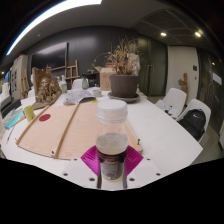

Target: Pour water

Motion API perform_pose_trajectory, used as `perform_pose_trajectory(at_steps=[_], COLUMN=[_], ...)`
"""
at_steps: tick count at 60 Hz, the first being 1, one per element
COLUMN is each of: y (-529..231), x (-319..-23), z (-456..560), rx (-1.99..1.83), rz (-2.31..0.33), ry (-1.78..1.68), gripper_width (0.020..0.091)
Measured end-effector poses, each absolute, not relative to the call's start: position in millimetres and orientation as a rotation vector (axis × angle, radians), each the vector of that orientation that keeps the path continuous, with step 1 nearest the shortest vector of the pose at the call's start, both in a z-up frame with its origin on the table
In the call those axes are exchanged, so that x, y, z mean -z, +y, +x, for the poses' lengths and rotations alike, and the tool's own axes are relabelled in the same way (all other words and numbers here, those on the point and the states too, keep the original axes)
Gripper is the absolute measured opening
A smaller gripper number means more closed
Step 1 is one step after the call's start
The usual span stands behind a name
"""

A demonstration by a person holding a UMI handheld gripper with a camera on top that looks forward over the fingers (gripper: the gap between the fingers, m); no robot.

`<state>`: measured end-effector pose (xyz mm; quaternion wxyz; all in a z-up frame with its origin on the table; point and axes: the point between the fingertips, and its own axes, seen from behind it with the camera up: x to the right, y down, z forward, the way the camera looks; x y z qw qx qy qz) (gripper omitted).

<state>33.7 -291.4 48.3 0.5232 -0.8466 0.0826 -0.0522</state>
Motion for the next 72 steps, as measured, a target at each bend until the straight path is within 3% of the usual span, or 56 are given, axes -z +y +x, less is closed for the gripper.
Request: perform_pose_trajectory(at_steps=[8, 16, 32, 40, 46, 57, 72], y=[-285, -265, -175, -119, -71, -4, 55], x=[-61, -95, -196, -248, -272, -280, -226], z=[41, 44, 9, -41, -102, -215, -329], rx=[0.16, 0.217, 0.454, 0.686, 0.839, 1.128, 1.419], rz=[-2.022, -1.995, -1.902, -1.834, -1.766, -1.579, -1.305], ry=[0.214, 0.222, 0.082, -0.107, -0.265, -0.639, -1.109], gripper_width=[0.0278, 0.0279, 0.028, 0.028, 0.028, 0.0277, 0.0277])
